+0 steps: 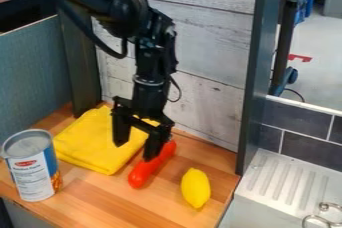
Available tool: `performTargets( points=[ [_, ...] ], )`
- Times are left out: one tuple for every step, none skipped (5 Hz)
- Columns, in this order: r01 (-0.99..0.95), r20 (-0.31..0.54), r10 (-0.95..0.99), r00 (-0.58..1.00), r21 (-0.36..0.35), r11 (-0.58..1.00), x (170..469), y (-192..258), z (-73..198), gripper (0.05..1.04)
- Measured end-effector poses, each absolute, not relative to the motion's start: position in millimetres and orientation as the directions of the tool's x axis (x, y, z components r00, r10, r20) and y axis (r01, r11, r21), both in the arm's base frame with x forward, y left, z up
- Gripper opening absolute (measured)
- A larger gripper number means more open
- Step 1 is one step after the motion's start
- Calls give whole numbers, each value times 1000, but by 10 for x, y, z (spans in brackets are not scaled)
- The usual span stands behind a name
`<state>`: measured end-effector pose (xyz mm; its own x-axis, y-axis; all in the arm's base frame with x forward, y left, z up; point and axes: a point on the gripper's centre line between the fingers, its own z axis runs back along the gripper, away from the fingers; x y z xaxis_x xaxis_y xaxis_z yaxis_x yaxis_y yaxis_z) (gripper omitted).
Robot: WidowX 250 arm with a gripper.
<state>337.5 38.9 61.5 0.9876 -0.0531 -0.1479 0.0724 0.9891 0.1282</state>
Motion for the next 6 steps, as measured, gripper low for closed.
performTargets(
  points=[
    [54,-182,-29,983,134,990,3501,375,471,1000],
    [62,-195,-34,980,137,989,3577,387,350,1000],
    [77,-158,-56,986,126,989,3644,377,273,1000],
    [91,-187,-71,980,99,991,3619,349,145,1000],
    [98,-188,-82,979,75,992,3626,320,70,947],
    [92,-176,-79,981,65,994,3634,313,52,680]
  ],
)
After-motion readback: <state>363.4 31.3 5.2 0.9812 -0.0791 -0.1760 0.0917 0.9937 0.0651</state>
